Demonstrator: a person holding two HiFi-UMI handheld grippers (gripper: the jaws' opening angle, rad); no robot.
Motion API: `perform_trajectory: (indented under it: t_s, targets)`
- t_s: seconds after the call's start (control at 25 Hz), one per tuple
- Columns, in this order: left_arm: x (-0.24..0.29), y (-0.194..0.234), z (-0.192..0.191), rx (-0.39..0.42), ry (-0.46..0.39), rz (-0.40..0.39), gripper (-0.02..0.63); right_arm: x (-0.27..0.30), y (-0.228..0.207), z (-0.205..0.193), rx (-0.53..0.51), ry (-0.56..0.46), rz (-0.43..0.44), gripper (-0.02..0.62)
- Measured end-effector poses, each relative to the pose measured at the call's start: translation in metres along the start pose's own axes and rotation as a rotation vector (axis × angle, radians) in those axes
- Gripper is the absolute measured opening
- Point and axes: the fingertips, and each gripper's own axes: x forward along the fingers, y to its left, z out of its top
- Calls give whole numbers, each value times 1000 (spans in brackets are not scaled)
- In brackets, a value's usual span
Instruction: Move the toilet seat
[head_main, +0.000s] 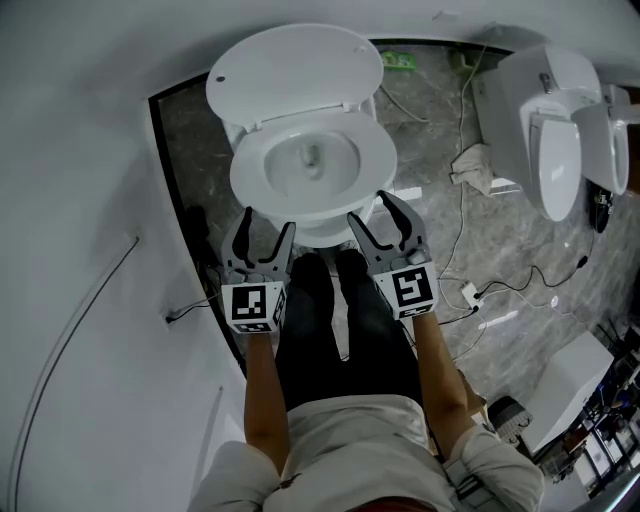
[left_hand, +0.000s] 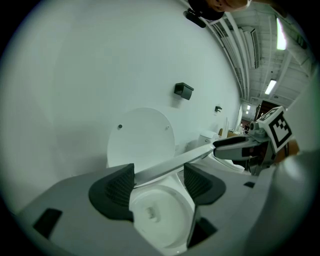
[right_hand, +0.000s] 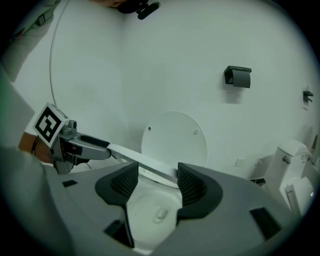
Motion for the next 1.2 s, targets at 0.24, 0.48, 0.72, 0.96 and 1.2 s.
perform_trajectory:
  t_s: [0.24,0.48,0.72,0.96,1.2]
  targets:
    - [7,5,12,-10,-15,1,328,7,-8,11,14,-15,-13,259]
    - [13,11,30,-7,-31,8,325,13,-16,27,24,-25,-24,258]
    - [22,17,44,16,-46,6,319,23,-22,39,32,-48,-37,255]
    - [30,24,56,-4,-62,17,316,32,-30,52,38,-62,-58,245]
    - [37,31,67,-20,-74,32,316,39,-35,61,48,-79,-63,242]
